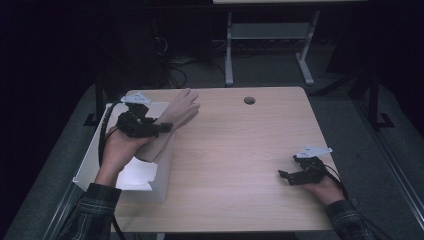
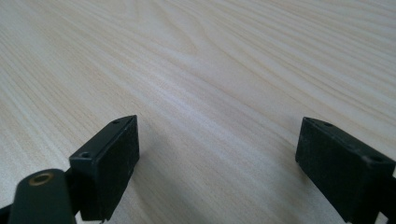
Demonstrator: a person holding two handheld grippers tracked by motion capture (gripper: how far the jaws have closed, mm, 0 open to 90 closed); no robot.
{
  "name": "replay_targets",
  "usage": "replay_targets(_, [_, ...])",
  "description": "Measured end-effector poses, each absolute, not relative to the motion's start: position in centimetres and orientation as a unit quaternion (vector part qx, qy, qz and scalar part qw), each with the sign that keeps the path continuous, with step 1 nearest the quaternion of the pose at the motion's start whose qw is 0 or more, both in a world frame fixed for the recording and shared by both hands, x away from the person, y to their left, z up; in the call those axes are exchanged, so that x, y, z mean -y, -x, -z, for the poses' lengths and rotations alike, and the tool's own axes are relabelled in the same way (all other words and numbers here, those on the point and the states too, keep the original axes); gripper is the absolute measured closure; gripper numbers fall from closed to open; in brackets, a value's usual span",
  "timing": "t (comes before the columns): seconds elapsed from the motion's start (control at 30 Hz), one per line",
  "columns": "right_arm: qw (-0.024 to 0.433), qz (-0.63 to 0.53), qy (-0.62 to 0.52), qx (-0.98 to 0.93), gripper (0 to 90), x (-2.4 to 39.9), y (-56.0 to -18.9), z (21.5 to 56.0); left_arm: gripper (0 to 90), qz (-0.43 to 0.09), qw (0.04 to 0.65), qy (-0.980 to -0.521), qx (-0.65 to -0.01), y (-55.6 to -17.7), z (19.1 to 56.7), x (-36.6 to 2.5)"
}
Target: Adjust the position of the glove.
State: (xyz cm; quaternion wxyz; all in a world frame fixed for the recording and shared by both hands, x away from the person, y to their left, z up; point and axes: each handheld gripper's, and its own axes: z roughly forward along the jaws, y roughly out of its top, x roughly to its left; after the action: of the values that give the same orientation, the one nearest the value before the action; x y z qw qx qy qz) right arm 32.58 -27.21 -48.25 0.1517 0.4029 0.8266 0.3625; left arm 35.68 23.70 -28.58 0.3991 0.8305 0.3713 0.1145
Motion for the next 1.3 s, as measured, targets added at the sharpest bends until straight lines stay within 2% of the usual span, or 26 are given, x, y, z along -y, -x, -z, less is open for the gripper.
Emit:
replay_targets(0.67, [0.151, -0.362, -0.403, -0.827, 12.9, 27.2, -32.6, 48.2, 69.2, -0.153, 0.363, -0.798, -0.457, -35.2, 32.2, -30.6])
replay_targets(1.3, [0.151, -0.362, -0.403, -0.827, 12.9, 27.2, -32.6, 48.2, 68.5, -0.15, 0.314, -0.796, -0.496, -36.7, 39.1, -31.6])
